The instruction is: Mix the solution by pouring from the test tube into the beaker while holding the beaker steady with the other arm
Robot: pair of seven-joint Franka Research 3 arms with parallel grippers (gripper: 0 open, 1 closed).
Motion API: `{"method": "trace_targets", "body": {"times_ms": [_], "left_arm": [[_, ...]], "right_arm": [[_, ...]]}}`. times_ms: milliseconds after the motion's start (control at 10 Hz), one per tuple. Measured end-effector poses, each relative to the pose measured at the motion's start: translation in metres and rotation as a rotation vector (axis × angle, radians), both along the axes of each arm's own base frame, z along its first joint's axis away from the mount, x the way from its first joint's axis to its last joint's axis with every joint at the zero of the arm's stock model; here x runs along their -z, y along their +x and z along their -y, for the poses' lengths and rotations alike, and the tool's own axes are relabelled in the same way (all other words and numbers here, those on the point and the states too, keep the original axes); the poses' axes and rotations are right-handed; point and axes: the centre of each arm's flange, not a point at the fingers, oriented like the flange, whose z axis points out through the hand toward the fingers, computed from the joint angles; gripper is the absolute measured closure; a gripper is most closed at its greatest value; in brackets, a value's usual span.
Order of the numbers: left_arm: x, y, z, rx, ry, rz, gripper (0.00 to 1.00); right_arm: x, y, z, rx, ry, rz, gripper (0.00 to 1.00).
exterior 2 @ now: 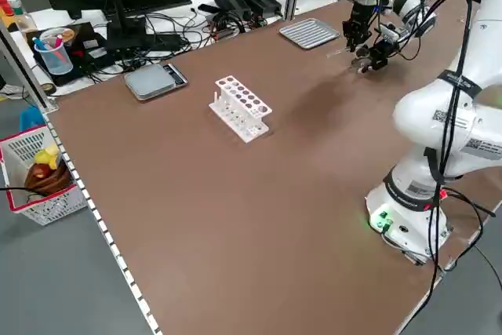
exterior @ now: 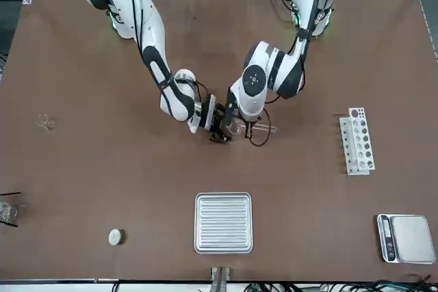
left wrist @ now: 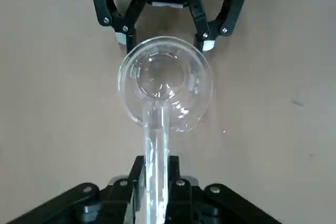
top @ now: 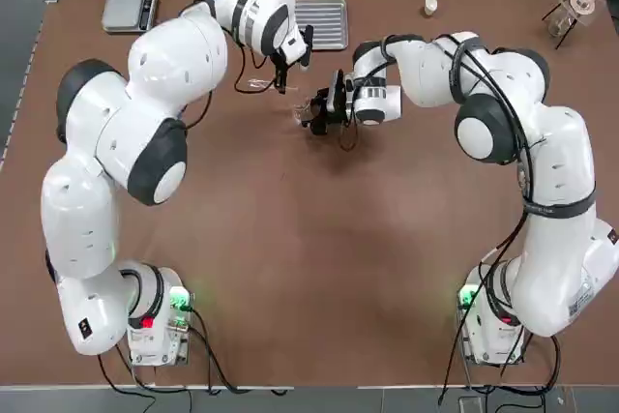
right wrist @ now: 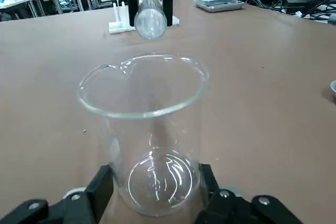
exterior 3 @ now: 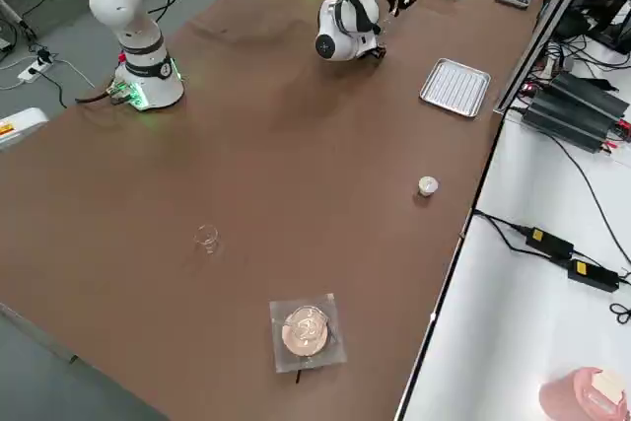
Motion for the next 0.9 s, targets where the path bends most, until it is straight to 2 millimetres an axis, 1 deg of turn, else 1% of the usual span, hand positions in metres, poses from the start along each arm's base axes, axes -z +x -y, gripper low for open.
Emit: {"method": "trace_targets", "body": {"times_ms": [200,500,700,900], "left_arm": [[0.0019,-0.0013,0.0039,0.008,0.022,0.011,0.79],[0.0034,0.0023,0.0076,0.012,0.059,0.009,0.79],[0.0054,0.0024,0.0079,0.013,0.075,0.011,0.79],[0.0029,0.0028,0.0080,0.021,0.090,0.019,0.79]], "right_arm": [[0.0000,0.0003,0.0002,0.001,0.000,0.000,0.28],[-0.0001,0.0007,0.0006,0.001,-0.001,0.001,0.28],[-0.0001,0.0009,0.0008,0.002,-0.001,0.001,0.29],[0.0000,0.0011,0.0010,0.002,-0.001,0.001,0.29]]}}
